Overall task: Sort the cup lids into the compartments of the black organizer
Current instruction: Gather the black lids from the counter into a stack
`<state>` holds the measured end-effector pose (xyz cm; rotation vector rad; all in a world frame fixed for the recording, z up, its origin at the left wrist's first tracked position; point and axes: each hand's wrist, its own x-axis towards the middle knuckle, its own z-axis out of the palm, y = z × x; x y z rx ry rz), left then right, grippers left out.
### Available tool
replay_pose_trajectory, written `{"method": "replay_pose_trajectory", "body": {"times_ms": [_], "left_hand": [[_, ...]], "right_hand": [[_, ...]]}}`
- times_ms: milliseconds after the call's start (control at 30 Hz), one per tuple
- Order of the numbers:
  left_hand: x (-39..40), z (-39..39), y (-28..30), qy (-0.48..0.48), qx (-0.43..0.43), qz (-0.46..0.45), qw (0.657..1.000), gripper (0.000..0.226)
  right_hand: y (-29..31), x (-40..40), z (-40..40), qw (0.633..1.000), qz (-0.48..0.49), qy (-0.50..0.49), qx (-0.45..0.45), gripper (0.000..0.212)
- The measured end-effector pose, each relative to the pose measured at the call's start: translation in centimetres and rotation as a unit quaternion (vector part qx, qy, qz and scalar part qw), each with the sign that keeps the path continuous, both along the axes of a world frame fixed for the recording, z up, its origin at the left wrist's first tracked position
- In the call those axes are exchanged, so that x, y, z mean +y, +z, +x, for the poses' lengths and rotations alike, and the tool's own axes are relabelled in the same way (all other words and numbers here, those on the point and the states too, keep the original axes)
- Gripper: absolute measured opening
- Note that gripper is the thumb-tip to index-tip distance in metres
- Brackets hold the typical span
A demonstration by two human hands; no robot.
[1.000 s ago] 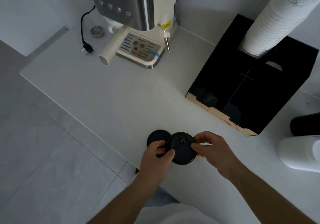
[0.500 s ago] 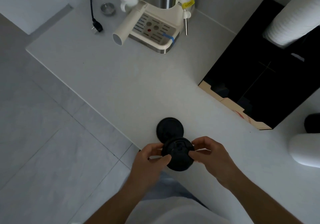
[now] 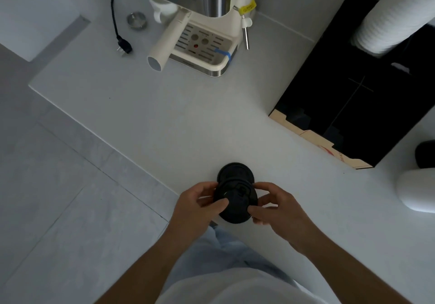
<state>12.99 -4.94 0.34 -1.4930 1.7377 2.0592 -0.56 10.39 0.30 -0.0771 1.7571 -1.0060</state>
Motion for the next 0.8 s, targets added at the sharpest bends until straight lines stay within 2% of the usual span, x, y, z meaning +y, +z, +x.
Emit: {"method": "replay_pose_trajectory", "body": {"times_ms": [133, 267, 367, 467, 533, 600, 700, 800], "left_hand": [[-2.6, -1.7, 1.0, -0.046, 0.023, 0.018, 0.999, 0.029], [-5.1, -4.3, 2.0, -0.191, 0.023, -0.010, 0.981, 0.034], [-6.3, -6.5, 2.6, -0.304, 0.017, -0.041, 0.952, 0.039], [-6.9, -8.2, 2.9, -0.355, 0.018, -0.051, 0.933, 0.042], [-7.1, -8.8, 2.8, -0.344, 0.018, -0.051, 0.937, 0.046], [-7.3, -8.9, 2.4, -0.292, 0.014, -0.044, 0.955, 0.049], [-7.0, -8.2, 1.9, -0.229, 0.000, 0.034, 0.973, 0.047], [-6.2, -7.1, 1.3, -0.177, 0.006, 0.045, 0.983, 0.044]], "right_hand": [[0.2, -0.9, 0.1, 1.000, -0.001, -0.015, 0.007, 0.028], [1.4, -2.3, -2.1, 0.998, -0.009, -0.011, 0.067, 0.028], [2.3, -3.3, -3.9, 0.995, -0.013, 0.044, 0.091, 0.029], [2.8, -4.0, -4.7, 0.987, 0.010, 0.116, 0.113, 0.035], [2.8, -4.0, -4.8, 0.988, 0.017, 0.094, 0.119, 0.039], [2.4, -3.6, -4.8, 0.995, 0.012, 0.009, 0.102, 0.039], [1.9, -3.1, -4.4, 0.988, -0.020, -0.152, 0.035, 0.042], [1.4, -3.3, -3.4, 0.976, -0.036, -0.215, 0.001, 0.041]]}}
